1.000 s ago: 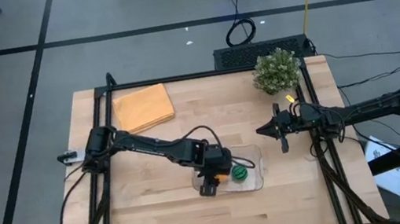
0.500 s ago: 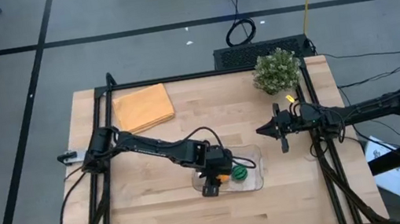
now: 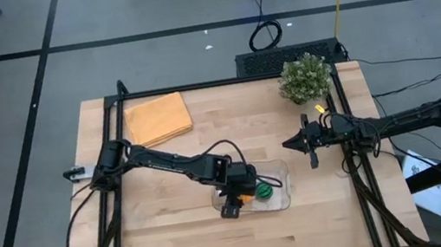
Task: Pick and placing Produce into tupperware
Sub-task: Put the orange croissant into the transparent bin
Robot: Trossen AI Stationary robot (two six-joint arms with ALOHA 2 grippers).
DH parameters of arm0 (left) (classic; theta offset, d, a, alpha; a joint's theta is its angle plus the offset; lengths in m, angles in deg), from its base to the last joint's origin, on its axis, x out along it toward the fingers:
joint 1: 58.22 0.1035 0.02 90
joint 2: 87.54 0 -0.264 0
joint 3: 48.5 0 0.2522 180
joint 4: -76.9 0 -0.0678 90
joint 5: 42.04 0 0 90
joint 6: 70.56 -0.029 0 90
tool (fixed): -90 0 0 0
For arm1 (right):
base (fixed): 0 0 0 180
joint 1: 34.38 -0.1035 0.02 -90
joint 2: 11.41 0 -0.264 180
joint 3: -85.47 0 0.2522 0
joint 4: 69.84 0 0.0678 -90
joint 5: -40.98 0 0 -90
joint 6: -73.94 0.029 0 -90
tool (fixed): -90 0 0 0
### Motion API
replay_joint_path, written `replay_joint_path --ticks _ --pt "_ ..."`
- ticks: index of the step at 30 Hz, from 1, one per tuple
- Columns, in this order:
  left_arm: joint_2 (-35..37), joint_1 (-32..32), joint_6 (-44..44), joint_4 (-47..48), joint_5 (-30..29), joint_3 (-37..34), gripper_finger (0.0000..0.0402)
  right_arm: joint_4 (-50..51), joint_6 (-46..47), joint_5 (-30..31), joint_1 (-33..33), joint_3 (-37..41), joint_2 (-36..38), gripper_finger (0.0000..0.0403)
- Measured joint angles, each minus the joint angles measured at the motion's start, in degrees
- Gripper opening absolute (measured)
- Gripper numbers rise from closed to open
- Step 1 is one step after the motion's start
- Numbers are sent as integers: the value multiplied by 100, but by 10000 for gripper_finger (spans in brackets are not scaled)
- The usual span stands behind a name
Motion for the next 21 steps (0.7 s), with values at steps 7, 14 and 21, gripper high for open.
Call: replay_joint_path --ticks 7,14,21 --pt "-1 -6 -156 25 23 0 211 0 0 -1 0 0 1 16" --pt "-97 -59 -294 -34 -15 -4 211 4 -2 -1 0 0 2 16" --pt "-251 -42 -288 74 -138 -9 211 7 -2 -1 -1 0 0 16"
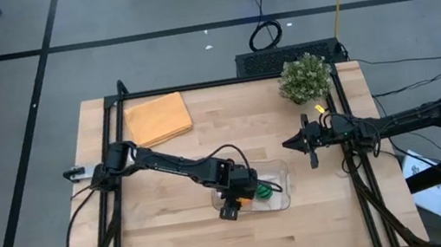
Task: Pick and placing Produce into tupperware
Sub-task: Put the orange croissant into the transparent bin
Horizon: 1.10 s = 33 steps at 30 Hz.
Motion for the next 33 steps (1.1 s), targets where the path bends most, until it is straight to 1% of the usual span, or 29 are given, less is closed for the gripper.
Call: replay_joint_path --ticks 13,21,25,28,33 --pt "-66 31 -56 -18 45 4 211 -2 0 0 1 -2 -2 16" --pt "-66 38 50 -22 125 4 212 -2 0 1 1 0 -2 16" --pt "-66 99 256 -26 284 4 212 -2 0 0 1 0 -2 16" --pt "-66 138 264 -26 308 4 219 -2 0 0 -1 -1 -2 16" --pt "-66 176 281 -27 456 4 243 -2 2 0 1 0 -2 16"
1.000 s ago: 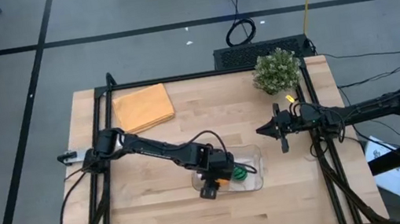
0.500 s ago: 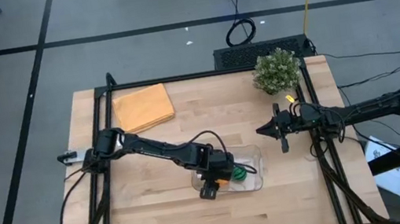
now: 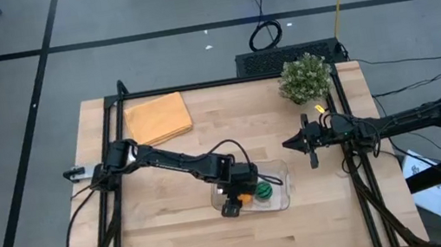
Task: Pick and placing Produce into tupperware
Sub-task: Put the orange croissant into the transparent bin, then return to Home Position
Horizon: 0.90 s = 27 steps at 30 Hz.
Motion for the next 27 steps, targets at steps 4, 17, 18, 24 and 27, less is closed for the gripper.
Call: replay_joint_path --ticks 4,17,18,24,27 --pt "0 0 -68 -5 1 0 251 0 0 1 0 0 0 16" --pt "0 -1 -180 -17 -27 0 253 0 2 0 0 0 0 16" --pt "14 -1 -184 35 -33 0 253 0 1 0 0 -1 0 16" --pt "439 -1 -246 232 -244 0 253 1 1 0 -1 0 -2 16" --pt "696 -1 -361 257 -304 2 253 20 2 0 -2 0 -2 16"
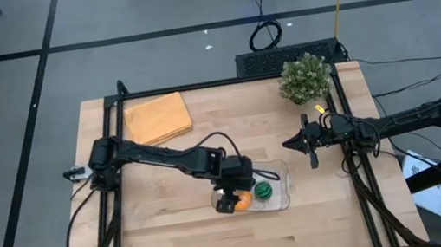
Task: Pick and placing Produce into tupperware
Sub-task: Return to Home Position
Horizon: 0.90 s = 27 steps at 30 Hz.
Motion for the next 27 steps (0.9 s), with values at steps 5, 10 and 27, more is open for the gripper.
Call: replay_joint_path --ticks 5,10,27 --pt "417 -50 -180 -8 -200 4 232 28 0 0 2 0 0 16" --pt "575 -69 -314 79 -370 7 130 27 -2 0 1 -1 0 16" --pt "618 13 -188 346 -355 2 6 24 17 0 0 0 2 16"
